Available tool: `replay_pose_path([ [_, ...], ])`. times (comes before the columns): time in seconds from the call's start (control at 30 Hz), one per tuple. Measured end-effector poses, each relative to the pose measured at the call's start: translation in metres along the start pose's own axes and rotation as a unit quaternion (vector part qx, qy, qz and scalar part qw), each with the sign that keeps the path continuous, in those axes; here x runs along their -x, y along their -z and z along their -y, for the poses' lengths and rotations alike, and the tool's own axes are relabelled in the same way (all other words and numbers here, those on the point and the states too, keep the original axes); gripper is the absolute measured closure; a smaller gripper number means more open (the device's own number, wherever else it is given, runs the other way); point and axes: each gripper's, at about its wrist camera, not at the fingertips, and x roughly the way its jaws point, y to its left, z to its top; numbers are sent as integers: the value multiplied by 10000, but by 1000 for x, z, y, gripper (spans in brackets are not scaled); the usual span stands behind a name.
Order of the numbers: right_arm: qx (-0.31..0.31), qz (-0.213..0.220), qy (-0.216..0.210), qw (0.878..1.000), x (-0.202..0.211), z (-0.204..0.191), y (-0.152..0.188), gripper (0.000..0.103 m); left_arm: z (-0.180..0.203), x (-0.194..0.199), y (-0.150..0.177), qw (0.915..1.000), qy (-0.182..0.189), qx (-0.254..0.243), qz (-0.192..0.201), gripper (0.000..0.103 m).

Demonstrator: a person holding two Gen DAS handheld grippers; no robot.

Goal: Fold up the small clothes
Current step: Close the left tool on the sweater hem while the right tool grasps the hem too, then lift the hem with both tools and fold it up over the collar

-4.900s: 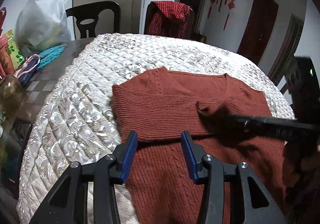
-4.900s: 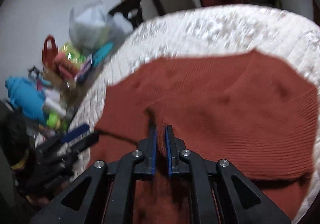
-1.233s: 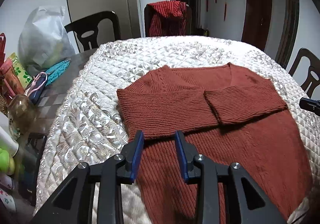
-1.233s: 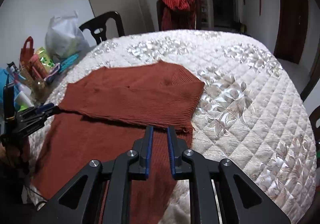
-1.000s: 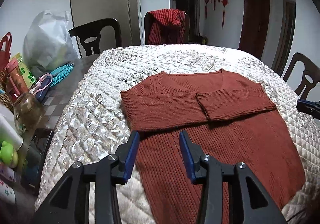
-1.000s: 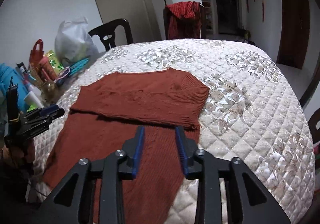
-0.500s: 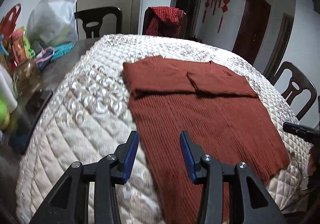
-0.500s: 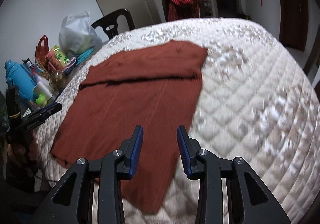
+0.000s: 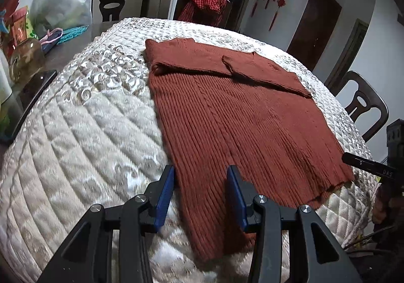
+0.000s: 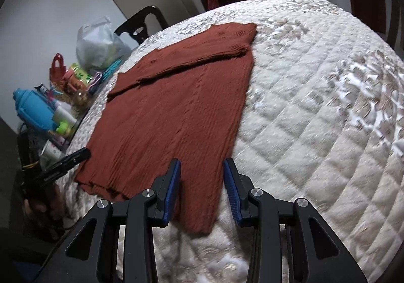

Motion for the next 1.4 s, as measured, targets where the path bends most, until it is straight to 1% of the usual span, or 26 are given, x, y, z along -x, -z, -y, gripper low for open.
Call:
replay_pose_path([
  [0.13,-117,-26,-175,9998,1,0,5,67,-1,6,7,9999,41,115,35,58],
  [0.3,-121,-44,-203,9997,1,-3,6,68,1,8,11,9999,21,152,63,58],
  [0.37,-145,-79,-212,9996,-3,-4,5,76,2,6,9,9998,12,157,90,59],
  [0.4,-158,-81,-208,9996,-5,-4,4,79,2,5,7,9998,6,158,103,61],
  [0.47,-160,-91,-211,9996,-9,-5,3,86,1,2,5,9998,-33,173,137,69],
  [0.57,-187,-70,-228,9995,-9,-5,2,87,-2,1,4,9996,-45,238,149,75],
  [0.7,-198,-53,-238,9995,-8,-3,4,88,-1,1,4,9996,-147,199,152,76],
  [0.8,-147,-43,-180,9997,-7,-3,5,92,3,-1,3,9992,-350,130,124,82],
  [0.87,-130,-44,-183,9997,-6,-3,6,93,2,0,3,9991,-373,176,116,88],
  [0.97,-106,-44,-179,9998,-6,-3,6,94,1,1,4,9991,-370,196,104,93],
  [1.13,-94,-41,-201,9997,-6,-4,6,94,0,3,4,9993,-297,190,90,95],
  [1.4,-107,-26,-325,9994,-2,-5,8,95,-3,10,5,9994,-158,265,129,95],
])
